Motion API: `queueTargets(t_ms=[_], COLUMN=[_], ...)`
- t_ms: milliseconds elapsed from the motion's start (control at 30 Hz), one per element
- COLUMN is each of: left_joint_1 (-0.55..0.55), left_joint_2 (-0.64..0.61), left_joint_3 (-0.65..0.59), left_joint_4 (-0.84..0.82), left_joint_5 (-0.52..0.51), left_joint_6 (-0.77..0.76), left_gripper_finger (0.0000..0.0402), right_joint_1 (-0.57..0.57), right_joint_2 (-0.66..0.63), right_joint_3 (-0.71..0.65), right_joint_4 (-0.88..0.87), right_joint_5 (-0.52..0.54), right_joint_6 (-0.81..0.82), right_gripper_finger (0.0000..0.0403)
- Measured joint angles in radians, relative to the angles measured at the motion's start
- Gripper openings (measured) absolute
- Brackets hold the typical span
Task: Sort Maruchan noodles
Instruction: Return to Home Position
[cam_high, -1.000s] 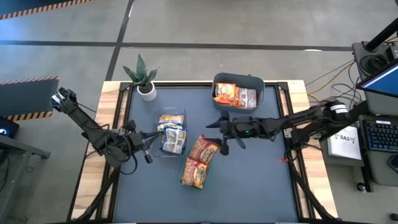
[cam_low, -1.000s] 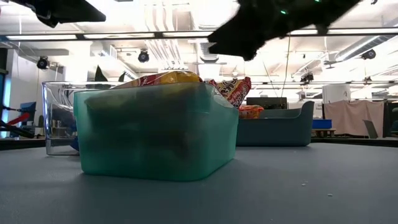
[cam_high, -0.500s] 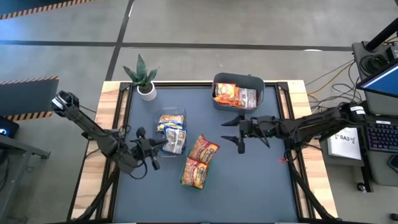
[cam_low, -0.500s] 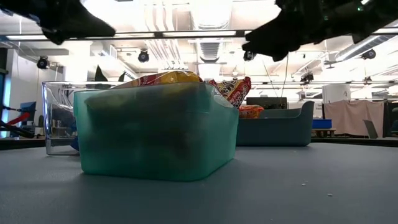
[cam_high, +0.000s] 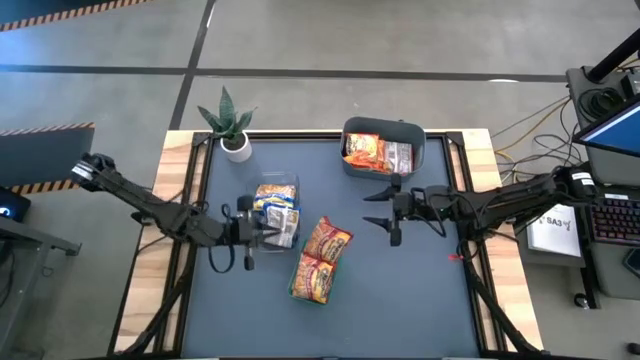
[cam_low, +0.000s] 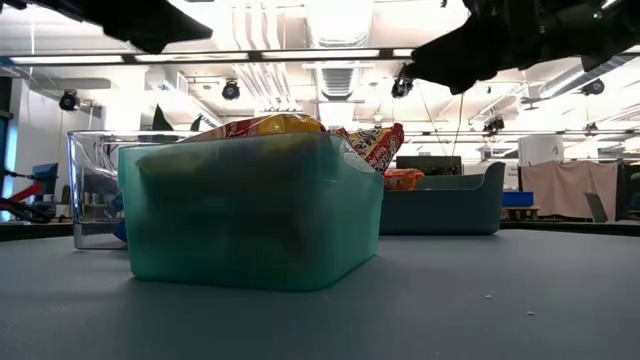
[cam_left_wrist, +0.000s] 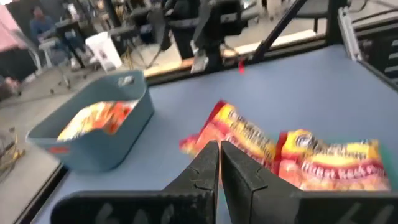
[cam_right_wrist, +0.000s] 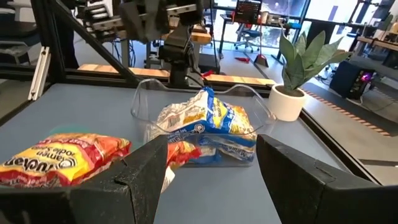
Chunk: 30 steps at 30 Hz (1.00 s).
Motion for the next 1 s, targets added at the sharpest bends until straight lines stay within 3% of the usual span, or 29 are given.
queueTargets(t_ms=[100,500,1000], left_joint_1=[0.027,0.072,0.072], left_joint_2=[-0.08,-0.463,-0.878], left_joint_3=[-0.013,-0.238,-0.424], left_joint_4=[-0.075,-0.073,-0.075], left_joint_5=[0.02,0.021,0.024], left_joint_6=[-0.035,-0.088,-0.052], left_gripper_finger=[0.0,0.0,0.0], right_joint_1=[0.0,-0.017,-0.029], right_joint_2=[-0.021,-0.145,-0.361], right_joint_3=[-0.021,-0.096,-0.209], right_joint_4=[-0.001,0.0,0.0], right_joint_5=[0.0,0.0,0.0], right_joint_6=[-0.002,-0.003,-0.013], right_gripper_finger=[0.0233,0.0233,0.0233])
